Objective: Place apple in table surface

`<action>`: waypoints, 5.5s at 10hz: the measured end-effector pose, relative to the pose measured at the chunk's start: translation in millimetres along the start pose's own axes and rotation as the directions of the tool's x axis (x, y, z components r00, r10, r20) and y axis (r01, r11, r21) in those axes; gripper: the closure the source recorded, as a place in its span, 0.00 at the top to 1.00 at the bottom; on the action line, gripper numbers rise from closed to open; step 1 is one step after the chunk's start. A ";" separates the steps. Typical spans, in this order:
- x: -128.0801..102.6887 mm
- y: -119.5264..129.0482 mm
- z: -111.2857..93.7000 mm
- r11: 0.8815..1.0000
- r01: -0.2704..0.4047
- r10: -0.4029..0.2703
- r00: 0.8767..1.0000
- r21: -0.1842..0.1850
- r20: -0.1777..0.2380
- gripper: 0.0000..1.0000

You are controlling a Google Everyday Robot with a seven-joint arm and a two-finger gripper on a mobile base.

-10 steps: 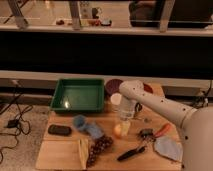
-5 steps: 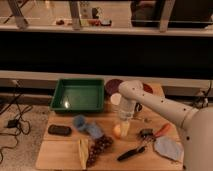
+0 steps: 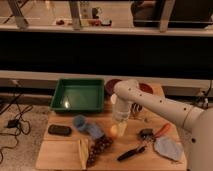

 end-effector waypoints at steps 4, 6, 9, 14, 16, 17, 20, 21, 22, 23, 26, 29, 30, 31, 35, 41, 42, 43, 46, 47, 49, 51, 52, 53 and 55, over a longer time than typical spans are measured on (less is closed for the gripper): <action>-18.2 5.4 -28.6 0.996 0.063 -0.063 0.998 0.065 -0.001 0.00; -30.1 3.4 -45.1 0.990 0.102 -0.104 0.994 0.093 0.014 0.00; -34.3 1.4 -69.2 0.984 0.122 -0.132 0.989 0.129 0.069 0.00; -46.5 5.8 -108.1 0.970 0.152 -0.176 0.978 0.187 0.116 0.00; -42.2 4.4 -111.9 0.972 0.145 -0.169 0.978 0.187 0.123 0.00; -36.7 1.7 -108.9 0.973 0.136 -0.161 0.979 0.184 0.128 0.00; -13.9 -5.9 -100.5 0.980 0.097 -0.123 0.982 0.173 0.144 0.00; -8.5 -7.5 -98.7 0.982 0.087 -0.112 0.983 0.169 0.147 0.00; -6.6 -8.6 -97.2 0.983 0.084 -0.109 0.983 0.165 0.147 0.00; -5.6 -10.0 -95.1 0.984 0.083 -0.107 0.983 0.160 0.147 0.00; -2.8 -10.5 -92.2 0.985 0.078 -0.101 0.984 0.155 0.145 0.00; -0.2 -10.4 -89.2 0.986 0.071 -0.091 0.987 0.148 0.135 0.00; 0.0 -10.6 -87.8 0.987 0.070 -0.089 0.987 0.145 0.131 0.00; 0.6 -10.8 -86.0 0.987 0.069 -0.087 0.988 0.142 0.126 0.00; 9.1 -13.4 -80.0 0.990 0.049 -0.064 0.992 0.133 0.112 0.00; 32.1 -20.5 -58.0 0.997 -0.004 -0.001 0.998 0.077 0.062 0.00; 33.5 -21.9 -54.9 0.998 -0.009 0.005 0.999 0.069 0.053 0.00; 36.3 -24.0 -49.3 0.998 -0.017 0.015 0.999 0.055 0.040 0.00; 43.5 -29.3 -35.6 0.999 -0.041 0.041 0.999 0.024 0.005 0.00; 46.4 -29.7 -32.4 0.999 -0.048 0.048 0.999 0.017 -0.003 0.00; 53.9 -30.7 -24.4 0.997 -0.072 0.072 0.997 0.000 -0.025 0.00; 58.5 -31.9 -17.0 0.996 -0.091 0.090 0.995 -0.018 -0.046 0.00; 59.6 -32.2 -15.2 0.995 -0.096 0.094 0.994 -0.023 -0.052 0.00; 61.4 -31.8 -12.0 0.994 -0.103 0.101 0.993 -0.033 -0.060 0.00; 64.1 -30.9 -6.5 0.992 -0.114 0.110 0.991 -0.046 -0.072 0.00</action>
